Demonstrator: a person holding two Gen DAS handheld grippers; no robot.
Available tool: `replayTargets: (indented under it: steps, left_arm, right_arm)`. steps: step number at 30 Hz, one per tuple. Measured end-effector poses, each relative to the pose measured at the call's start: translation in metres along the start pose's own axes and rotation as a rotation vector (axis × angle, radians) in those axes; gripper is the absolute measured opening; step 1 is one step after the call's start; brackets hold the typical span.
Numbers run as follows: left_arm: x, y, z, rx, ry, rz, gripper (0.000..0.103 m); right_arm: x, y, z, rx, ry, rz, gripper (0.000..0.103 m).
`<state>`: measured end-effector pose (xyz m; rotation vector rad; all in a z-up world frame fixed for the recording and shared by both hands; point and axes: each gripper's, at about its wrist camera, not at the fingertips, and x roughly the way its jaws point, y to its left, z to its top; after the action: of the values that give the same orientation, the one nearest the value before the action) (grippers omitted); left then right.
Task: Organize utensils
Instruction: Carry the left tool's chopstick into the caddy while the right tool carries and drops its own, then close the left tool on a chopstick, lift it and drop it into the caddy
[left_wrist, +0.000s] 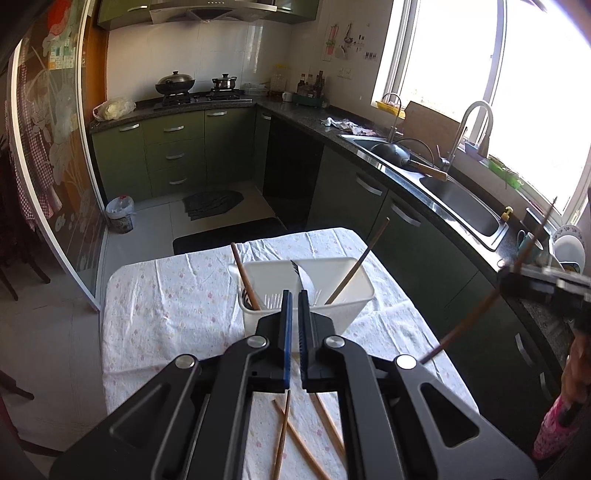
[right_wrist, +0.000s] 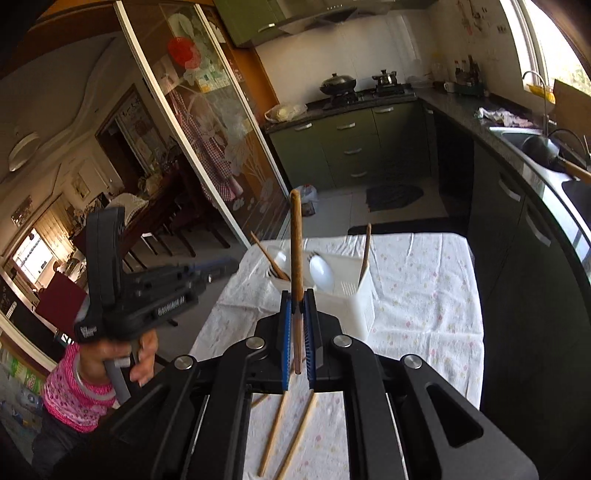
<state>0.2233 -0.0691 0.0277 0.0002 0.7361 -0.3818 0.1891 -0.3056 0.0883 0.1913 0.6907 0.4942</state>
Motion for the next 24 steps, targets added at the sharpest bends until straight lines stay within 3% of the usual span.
replayTargets:
  steps: [3,5,10,13,17,19,24]
  left_arm:
    - [-0.006,0.000,-0.024,0.014,0.061,-0.021,0.003]
    - [-0.005,-0.001,-0.042,0.036,0.120,-0.022,0.003]
    - [0.020,0.003,-0.089,0.055,0.326,-0.025,0.011]
    - [0.040,0.008,-0.115,0.046,0.455,-0.043,0.027]
    - [0.062,0.010,-0.137,0.050,0.568,-0.037,0.034]
    - [0.072,0.012,-0.142,0.039,0.617,-0.049,0.041]
    - [0.096,0.012,-0.149,0.043,0.689,-0.053,0.041]
  right_arm:
    - [-0.003,0.008,0.037,-0.028,-0.105,-0.069,0.007]
    - [0.009,0.011,0.053,-0.043,-0.128,-0.134,0.007]
    - [0.068,0.001,0.059,-0.046,-0.049,-0.228,0.007]
    - [0.104,-0.012,0.049,-0.029,0.021,-0.232,0.007]
    - [0.134,-0.023,0.034,-0.027,0.094,-0.233,0.008]
    - [0.133,-0.024,0.029,-0.026,0.102,-0.217,0.009]
    - [0.097,-0.018,0.018,-0.049,0.058,-0.162,0.012]
